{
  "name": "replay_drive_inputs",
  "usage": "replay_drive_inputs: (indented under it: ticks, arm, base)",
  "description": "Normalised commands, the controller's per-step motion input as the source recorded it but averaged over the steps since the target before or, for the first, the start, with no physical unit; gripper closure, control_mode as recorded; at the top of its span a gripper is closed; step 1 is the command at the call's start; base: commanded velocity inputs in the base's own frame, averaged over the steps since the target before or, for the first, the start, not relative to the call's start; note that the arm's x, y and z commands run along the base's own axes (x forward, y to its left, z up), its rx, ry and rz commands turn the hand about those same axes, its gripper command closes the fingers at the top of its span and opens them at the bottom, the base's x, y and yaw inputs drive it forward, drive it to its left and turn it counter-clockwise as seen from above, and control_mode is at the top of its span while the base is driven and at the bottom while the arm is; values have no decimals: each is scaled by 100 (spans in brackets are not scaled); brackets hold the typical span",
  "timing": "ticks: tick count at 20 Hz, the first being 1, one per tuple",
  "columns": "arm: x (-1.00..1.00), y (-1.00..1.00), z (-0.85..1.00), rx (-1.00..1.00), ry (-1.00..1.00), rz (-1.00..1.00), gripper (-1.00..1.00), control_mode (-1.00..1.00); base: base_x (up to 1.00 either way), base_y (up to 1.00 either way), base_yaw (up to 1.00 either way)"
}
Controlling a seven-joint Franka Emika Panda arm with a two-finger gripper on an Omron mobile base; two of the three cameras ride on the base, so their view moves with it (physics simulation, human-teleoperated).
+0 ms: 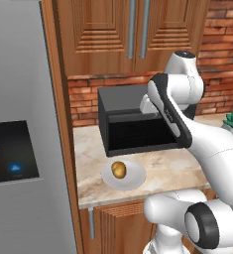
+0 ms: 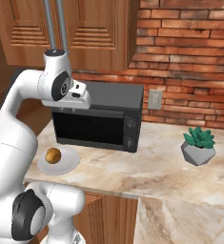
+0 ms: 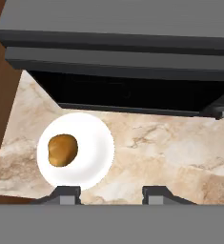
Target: Place the potato on the rack of the oven.
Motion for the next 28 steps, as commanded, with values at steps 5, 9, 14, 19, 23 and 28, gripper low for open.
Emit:
replay_drive_inputs:
  ticks: [5, 9, 14, 19, 23, 28]
  arm:
    - [-10, 8, -12, 0, 0, 0, -100, -100]
    - [-10, 96, -84, -1, 0, 3, -100, -100]
    - [2, 60, -64, 0, 6, 10, -100, -100]
    - [32, 32, -59, 1, 10, 3, -100, -100]
    - [11, 61, -50, 0, 4, 4, -100, -100]
    - [0, 32, -38, 1, 6, 0, -100, -100]
  base:
    - [0, 0, 0]
    - [0, 0, 0]
    - [0, 0, 0]
    - [0, 0, 0]
    - [0, 0, 0]
    - [0, 0, 0]
